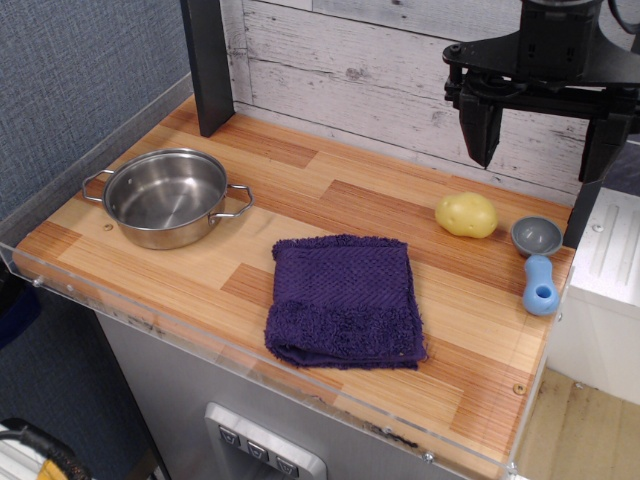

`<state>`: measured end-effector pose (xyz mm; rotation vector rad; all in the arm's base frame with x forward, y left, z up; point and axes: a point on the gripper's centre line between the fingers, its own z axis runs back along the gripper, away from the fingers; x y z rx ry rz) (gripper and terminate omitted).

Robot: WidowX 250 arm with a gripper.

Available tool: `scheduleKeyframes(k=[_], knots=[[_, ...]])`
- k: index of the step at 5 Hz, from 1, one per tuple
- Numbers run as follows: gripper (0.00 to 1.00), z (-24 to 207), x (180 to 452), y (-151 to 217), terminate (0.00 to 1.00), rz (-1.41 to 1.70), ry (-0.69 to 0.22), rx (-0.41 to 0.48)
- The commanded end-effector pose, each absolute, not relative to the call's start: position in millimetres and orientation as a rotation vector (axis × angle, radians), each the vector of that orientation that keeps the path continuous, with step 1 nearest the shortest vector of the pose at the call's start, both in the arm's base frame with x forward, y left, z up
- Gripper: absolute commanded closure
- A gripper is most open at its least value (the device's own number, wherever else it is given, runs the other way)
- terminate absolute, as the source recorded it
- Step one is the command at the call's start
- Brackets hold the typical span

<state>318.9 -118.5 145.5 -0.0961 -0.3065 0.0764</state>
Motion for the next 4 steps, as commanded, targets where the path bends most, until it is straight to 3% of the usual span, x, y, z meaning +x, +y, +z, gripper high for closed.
scheduleKeyframes(k=[1, 2, 3, 4], knots=[[0.0, 145.5, 318.9, -118.5, 0.0, 0.076, -0.306, -0.096], [0.0, 127.9, 317.0, -111.0, 0.0, 0.071, -0.284, -0.078], [0.0, 106.5, 316.3, -101.7, 0.0, 0.11, -0.338, -0.221], [0.0, 90.9, 319.9, -100.4, 0.0, 0.113, -0.361, -0.309]])
